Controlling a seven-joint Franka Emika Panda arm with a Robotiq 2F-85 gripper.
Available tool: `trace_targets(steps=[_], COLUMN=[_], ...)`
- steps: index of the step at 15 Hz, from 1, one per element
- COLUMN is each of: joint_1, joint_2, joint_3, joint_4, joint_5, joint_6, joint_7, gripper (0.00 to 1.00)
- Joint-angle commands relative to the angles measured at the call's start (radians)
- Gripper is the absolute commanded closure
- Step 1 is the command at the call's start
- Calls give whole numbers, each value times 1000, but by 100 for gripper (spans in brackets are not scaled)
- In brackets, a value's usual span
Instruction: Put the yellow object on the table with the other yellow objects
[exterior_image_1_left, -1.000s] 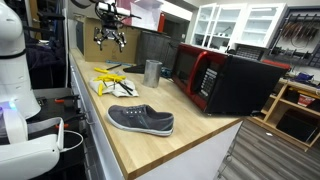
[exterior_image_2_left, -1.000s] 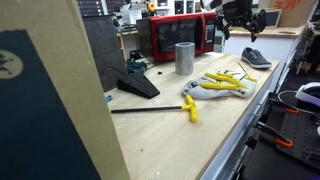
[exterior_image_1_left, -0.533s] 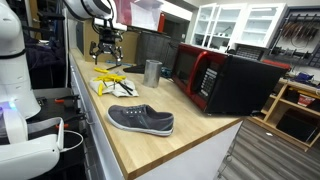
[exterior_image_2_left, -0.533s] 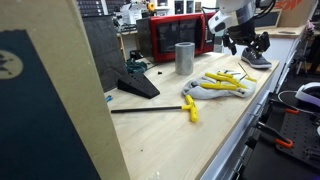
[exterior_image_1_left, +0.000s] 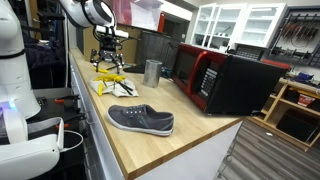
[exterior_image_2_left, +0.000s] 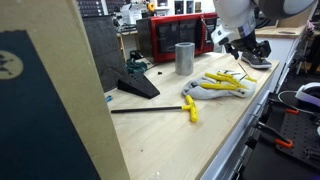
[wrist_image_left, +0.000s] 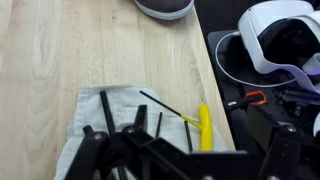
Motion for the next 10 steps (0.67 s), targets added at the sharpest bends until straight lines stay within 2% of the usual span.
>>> trace_targets(steps=[1,4,10], joint_1=[-5,-5,3], joint_2=[14,33,36], joint_3=[-5,-10,-3], joint_4=[-13,-18,-8], joint_5=[-62,-84,-57], joint_6=[20,40,13], joint_7=[7,4,0], gripper=[0,0,0])
